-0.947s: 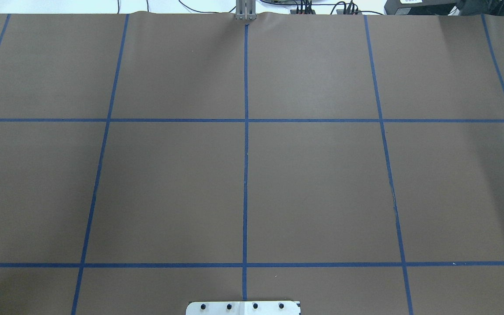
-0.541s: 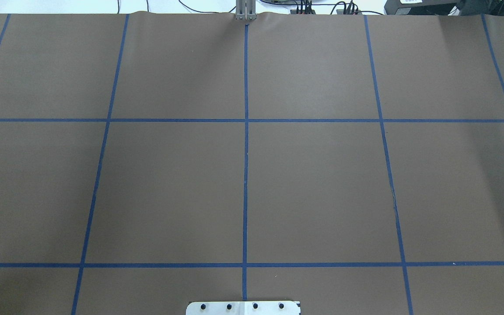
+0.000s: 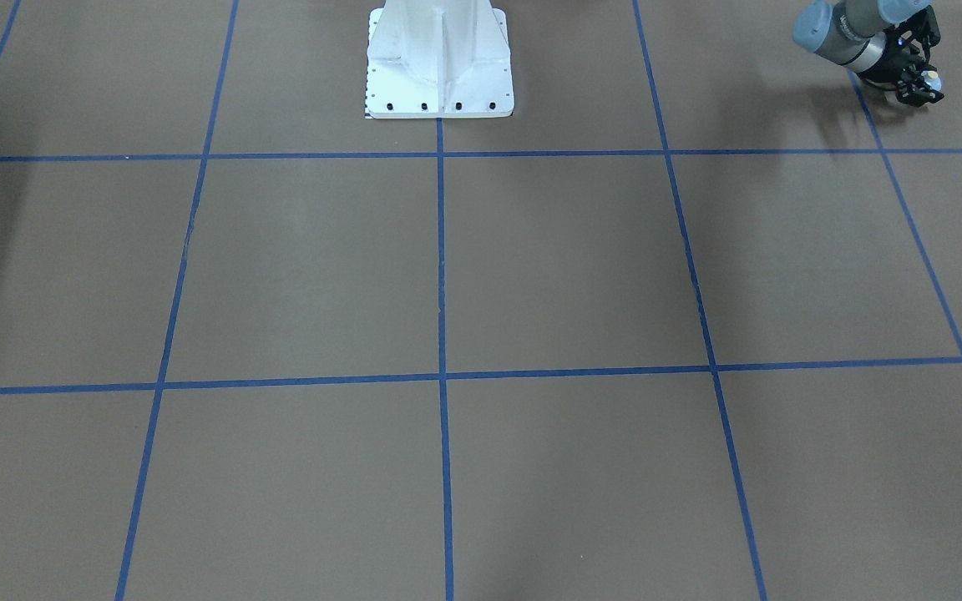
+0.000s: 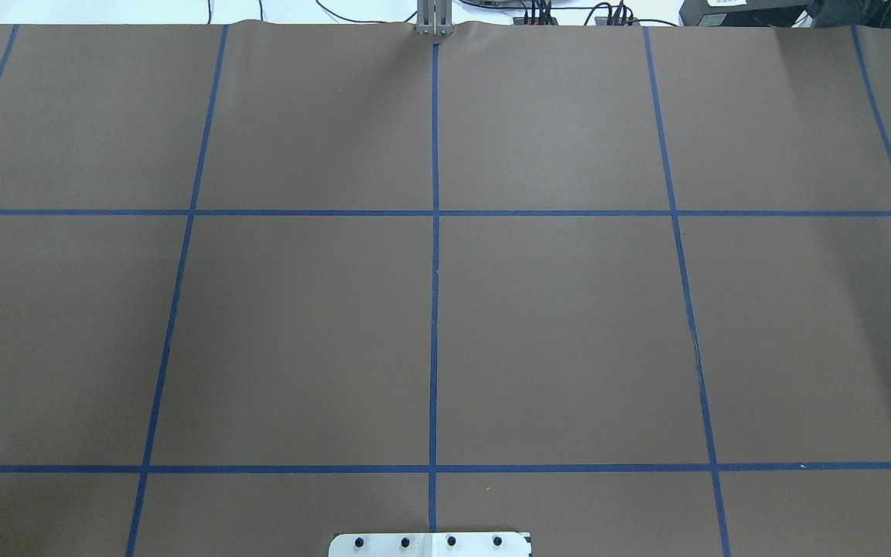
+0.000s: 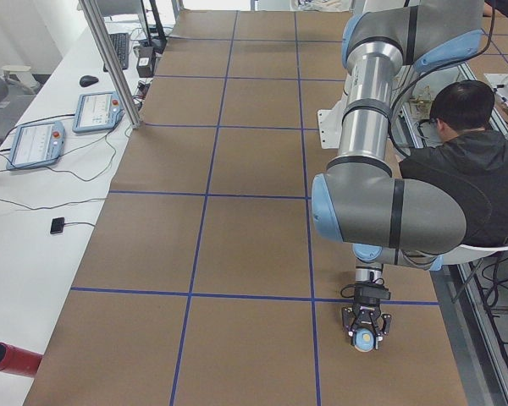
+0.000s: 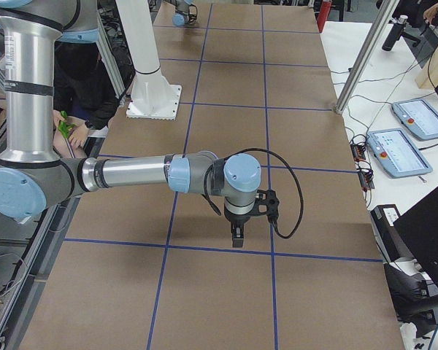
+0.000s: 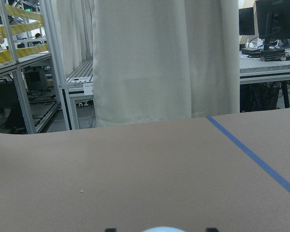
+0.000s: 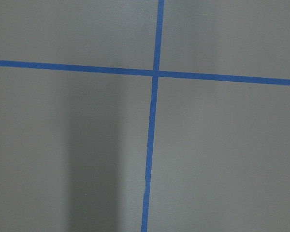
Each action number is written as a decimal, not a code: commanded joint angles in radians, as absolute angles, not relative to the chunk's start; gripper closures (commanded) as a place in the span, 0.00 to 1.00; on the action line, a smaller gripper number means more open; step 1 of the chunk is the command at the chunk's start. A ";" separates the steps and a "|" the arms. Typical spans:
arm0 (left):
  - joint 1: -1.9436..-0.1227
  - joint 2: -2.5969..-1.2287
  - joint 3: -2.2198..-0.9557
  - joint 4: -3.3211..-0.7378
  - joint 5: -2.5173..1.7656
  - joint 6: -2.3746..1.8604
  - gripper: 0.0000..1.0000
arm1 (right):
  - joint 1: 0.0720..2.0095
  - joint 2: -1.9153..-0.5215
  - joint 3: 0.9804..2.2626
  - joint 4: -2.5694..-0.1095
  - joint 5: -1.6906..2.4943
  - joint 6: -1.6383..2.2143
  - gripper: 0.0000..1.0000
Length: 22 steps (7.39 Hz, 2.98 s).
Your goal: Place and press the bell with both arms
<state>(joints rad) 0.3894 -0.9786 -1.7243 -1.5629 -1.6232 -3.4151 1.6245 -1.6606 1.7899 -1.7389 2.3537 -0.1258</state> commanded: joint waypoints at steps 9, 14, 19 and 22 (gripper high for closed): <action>0.402 -0.783 -2.380 -1.390 -1.712 -3.248 1.00 | 1.624 -1.660 1.789 -1.746 2.355 -0.124 0.00; 0.261 -1.131 -2.470 -1.138 -1.642 -2.966 1.00 | 1.623 -1.660 1.786 -1.744 2.358 -0.098 0.00; -0.084 -1.684 -2.355 -0.865 -1.522 -2.483 1.00 | 1.621 -1.661 1.772 -1.744 2.356 -0.098 0.00; -0.182 -1.802 -2.329 -0.870 -1.308 -2.068 1.00 | 1.621 -1.660 1.775 -1.741 2.359 -0.100 0.00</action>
<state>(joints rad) -0.1385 -1.7382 -2.3443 -0.8673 -1.4151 -2.2392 1.6214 -1.6609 1.7690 -1.7424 2.3576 -0.0995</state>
